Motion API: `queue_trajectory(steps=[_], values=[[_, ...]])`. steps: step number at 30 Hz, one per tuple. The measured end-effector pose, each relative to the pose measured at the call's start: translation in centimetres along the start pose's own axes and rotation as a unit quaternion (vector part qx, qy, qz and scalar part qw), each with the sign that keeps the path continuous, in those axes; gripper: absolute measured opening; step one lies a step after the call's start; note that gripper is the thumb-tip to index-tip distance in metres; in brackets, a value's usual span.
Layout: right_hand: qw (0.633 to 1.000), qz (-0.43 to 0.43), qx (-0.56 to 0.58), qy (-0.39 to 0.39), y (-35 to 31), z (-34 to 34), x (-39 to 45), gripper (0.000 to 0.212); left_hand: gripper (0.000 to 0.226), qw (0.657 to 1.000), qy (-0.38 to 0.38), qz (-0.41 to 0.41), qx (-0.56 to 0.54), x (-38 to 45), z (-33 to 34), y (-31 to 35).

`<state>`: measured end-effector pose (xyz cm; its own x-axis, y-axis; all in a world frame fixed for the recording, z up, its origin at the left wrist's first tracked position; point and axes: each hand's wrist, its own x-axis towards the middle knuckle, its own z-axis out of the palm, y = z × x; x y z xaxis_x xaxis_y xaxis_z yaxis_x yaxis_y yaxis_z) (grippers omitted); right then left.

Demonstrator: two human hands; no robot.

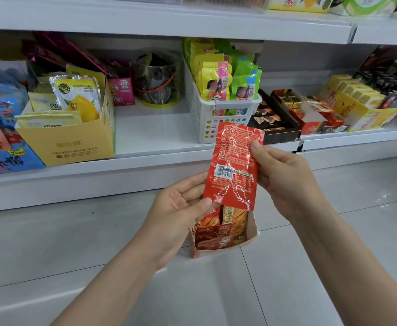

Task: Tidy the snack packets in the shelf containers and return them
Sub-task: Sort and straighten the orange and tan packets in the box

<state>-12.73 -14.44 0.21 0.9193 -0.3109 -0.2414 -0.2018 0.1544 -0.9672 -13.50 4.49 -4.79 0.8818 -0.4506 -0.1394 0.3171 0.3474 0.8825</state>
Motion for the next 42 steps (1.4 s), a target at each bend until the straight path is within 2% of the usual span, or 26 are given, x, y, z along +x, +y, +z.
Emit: queue_trajectory(steps=[3, 6, 9, 11, 13, 16, 18, 20, 21, 23, 24, 25, 27, 28, 29, 31, 33, 37, 40, 42], values=[[1.000, -0.003, -0.005, 0.003, 0.1, -0.1, 0.1, 0.031, 0.060, 1.000, -0.006, -0.009, -0.028, -0.2, 0.0, 0.0], [1.000, -0.006, 0.004, -0.012, 0.3, 0.1, 0.0, 0.031, 0.062, 0.999, 0.012, -0.029, -0.025, -0.2, 0.6, -0.2], [0.999, -0.011, 0.020, -0.034, 0.8, 0.9, -0.2, 0.028, 0.044, 0.995, 0.099, -0.007, 0.016, 0.5, 1.5, -0.4], [0.999, -0.040, -0.008, -0.020, 1.2, 1.4, 0.0, 0.027, 0.024, 0.977, 0.180, 0.052, 0.098, 1.1, 1.5, -0.4], [0.997, -0.064, -0.038, -0.003, 1.3, 1.6, 0.2, 0.033, 0.016, 0.925, 0.231, 0.170, 0.248, 1.5, 1.1, 0.0], [0.996, -0.025, 0.047, -0.072, 1.3, 1.6, -0.1, 0.053, 0.025, 0.782, 0.190, 0.364, 0.469, 1.7, 0.3, 0.2], [0.992, 0.000, 0.085, -0.091, 1.2, 1.6, -0.2, 0.060, 0.021, 0.702, 0.130, 0.427, 0.555, 1.5, 0.4, -0.2], [0.996, 0.003, 0.072, -0.058, 1.1, 1.4, -0.1, 0.047, 0.019, 0.675, 0.103, 0.426, 0.593, 1.2, 0.6, -0.8], [0.997, 0.002, 0.060, -0.037, 1.1, 1.1, 0.1, 0.038, 0.022, 0.679, 0.098, 0.411, 0.601, 1.0, 0.5, -1.1], [0.999, 0.000, 0.033, -0.003, 0.9, 0.3, 0.4, 0.029, 0.040, 0.714, 0.103, 0.347, 0.599, 0.6, -0.1, -1.9], [1.000, -0.003, 0.018, 0.012, 0.8, -0.1, 0.5, 0.026, 0.054, 0.750, 0.109, 0.301, 0.578, 0.5, -0.5, -2.3], [1.000, -0.006, 0.007, 0.023, 0.6, -0.4, 0.7, 0.025, 0.065, 0.804, 0.108, 0.245, 0.530, 0.3, -0.8, -2.5], [0.999, -0.016, -0.005, 0.033, 0.2, -0.8, 0.9, 0.023, 0.076, 0.931, 0.087, 0.107, 0.339, 0.1, -0.9, -2.4], [0.999, -0.021, -0.014, 0.036, 0.1, -0.9, 1.0, 0.024, 0.078, 0.970, 0.069, 0.046, 0.228, 0.2, -0.8, -2.2], [0.999, -0.024, -0.022, 0.038, -0.1, -0.8, 1.2, 0.024, 0.080, 0.988, 0.049, 0.005, 0.144, 0.3, -0.7, -2.1], [0.998, -0.028, -0.028, 0.039, -0.1, -0.6, 1.4, 0.025, 0.076, 0.997, 0.006, -0.040, 0.066, 0.4, -0.2, -2.0], [0.998, -0.032, -0.033, 0.036, 0.2, -0.5, 1.5, 0.027, 0.061, 0.998, -0.003, -0.060, 0.011, 0.2, 0.9, -2.1], [1.000, -0.030, 0.005, -0.001, 1.2, -0.4, 1.7, 0.027, 0.036, 0.992, 0.075, -0.055, -0.084, 0.8, 1.9, -2.0], [0.999, -0.038, -0.015, -0.030, 2.8, -1.2, 1.9, 0.015, 0.012, 0.983, 0.174, 0.009, -0.064, 2.2, 0.7, -0.6], [0.989, -0.038, -0.142, -0.036, 4.5, -1.7, 2.0, 0.011, 0.004, 0.972, 0.217, 0.078, 0.046, 3.2, -0.4, 0.1]])
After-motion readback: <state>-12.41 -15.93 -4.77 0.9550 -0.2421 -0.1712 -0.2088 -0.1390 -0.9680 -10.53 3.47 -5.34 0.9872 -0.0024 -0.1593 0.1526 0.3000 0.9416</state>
